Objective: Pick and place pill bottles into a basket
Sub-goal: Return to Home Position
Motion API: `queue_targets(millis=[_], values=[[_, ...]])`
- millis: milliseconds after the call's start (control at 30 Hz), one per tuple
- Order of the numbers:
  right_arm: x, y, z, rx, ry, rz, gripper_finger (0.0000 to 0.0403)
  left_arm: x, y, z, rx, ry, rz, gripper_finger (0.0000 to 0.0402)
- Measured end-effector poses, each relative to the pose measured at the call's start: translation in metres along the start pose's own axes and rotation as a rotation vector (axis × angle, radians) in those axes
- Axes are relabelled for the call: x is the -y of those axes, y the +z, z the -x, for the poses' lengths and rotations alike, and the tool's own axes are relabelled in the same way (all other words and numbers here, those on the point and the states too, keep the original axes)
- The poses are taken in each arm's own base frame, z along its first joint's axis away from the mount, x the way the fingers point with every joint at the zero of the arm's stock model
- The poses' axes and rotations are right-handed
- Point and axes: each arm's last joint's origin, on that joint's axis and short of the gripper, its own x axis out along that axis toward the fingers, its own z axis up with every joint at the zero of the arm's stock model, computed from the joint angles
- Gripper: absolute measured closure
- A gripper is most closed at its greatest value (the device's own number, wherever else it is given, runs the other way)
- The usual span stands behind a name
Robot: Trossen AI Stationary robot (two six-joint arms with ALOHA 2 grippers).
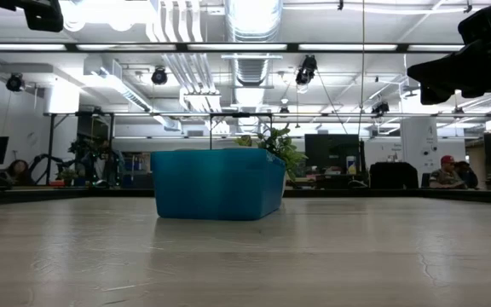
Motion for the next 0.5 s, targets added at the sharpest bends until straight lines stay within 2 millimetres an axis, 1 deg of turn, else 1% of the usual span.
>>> queue_targets(millis=[167, 267, 400, 500], values=[[0.0000, 0.0000, 0.0000, 0.000, 0.000, -0.001, 0.0394, -0.0001, -0.0001, -0.0001, -0.001, 0.000, 0.001, 0.0219], [0.0000, 0.0000, 0.0000, 0.000, 0.000, 0.001, 0.0394, -0.0001, -0.0004, -0.0001, -0.004, -0.001, 0.002, 0.0197], [0.0000, 0.0000, 0.0000, 0.000, 0.000, 0.001, 0.0394, -0.0006, -0.0018, -0.0004, -0.015, 0.002, 0.011, 0.0192], [0.0000, 0.0000, 0.0000, 0.000, 0.000, -0.001, 0.0394, -0.0012, -0.0027, -0.0009, -0.023, 0.005, 0.016, 0.0207]])
